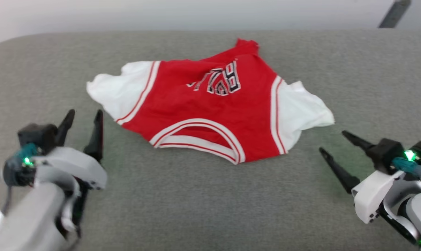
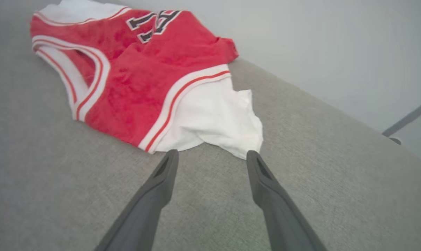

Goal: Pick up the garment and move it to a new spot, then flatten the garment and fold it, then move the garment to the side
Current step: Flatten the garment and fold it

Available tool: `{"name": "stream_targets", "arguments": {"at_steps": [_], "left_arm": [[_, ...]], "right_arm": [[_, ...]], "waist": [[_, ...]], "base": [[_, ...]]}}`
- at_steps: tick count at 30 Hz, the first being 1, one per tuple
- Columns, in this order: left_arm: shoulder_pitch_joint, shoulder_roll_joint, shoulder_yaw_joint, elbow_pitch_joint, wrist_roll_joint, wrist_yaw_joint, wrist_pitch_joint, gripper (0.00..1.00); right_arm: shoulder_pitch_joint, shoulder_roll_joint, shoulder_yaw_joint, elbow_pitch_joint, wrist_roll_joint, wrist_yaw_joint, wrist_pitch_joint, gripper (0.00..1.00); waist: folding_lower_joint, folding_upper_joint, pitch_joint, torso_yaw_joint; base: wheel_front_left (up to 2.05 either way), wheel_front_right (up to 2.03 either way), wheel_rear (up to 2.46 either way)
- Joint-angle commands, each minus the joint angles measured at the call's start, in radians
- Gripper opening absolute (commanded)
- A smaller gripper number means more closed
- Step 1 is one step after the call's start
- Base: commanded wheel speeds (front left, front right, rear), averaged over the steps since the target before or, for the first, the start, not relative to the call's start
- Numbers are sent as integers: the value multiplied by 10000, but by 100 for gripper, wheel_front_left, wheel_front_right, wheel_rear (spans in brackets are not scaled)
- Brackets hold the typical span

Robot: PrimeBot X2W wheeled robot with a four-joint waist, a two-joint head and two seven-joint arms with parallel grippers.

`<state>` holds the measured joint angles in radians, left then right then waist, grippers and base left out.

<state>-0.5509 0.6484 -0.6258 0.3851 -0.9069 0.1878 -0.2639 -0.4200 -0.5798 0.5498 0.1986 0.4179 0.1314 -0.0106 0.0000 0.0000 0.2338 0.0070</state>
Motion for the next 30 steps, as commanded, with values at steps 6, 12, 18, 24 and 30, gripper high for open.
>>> {"name": "stream_targets", "arguments": {"at_steps": [6,12,18,24,30], "left_arm": [[2487,-1390,1756,-2291,2395,681,-5,100],[3821,-2823,2905,-3321,4127,260,-1,100],[4400,-3849,3786,-3520,5050,-442,-2,100],[4417,-4600,4369,-3359,5700,-1167,-3,100],[4232,-5165,4760,-3216,6214,-1785,-3,100]], "right_arm": [[-1589,-2136,2942,-1146,1330,-14,1879,100],[-3665,-3620,5831,-1370,2116,-14,2788,100],[-5193,-4095,7238,-928,2425,-14,2800,100],[-5270,-4127,7318,-685,1903,-14,3253,100],[-4944,-4018,7364,-391,1436,-14,3616,100]], "waist": [[0,0,-29,1144],[0,0,176,2004],[0,0,483,2555],[0,0,778,2874],[0,0,1060,3030]], "base": [[0,0,0],[0,0,0],[0,0,0],[0,0,0],[0,0,0]]}}
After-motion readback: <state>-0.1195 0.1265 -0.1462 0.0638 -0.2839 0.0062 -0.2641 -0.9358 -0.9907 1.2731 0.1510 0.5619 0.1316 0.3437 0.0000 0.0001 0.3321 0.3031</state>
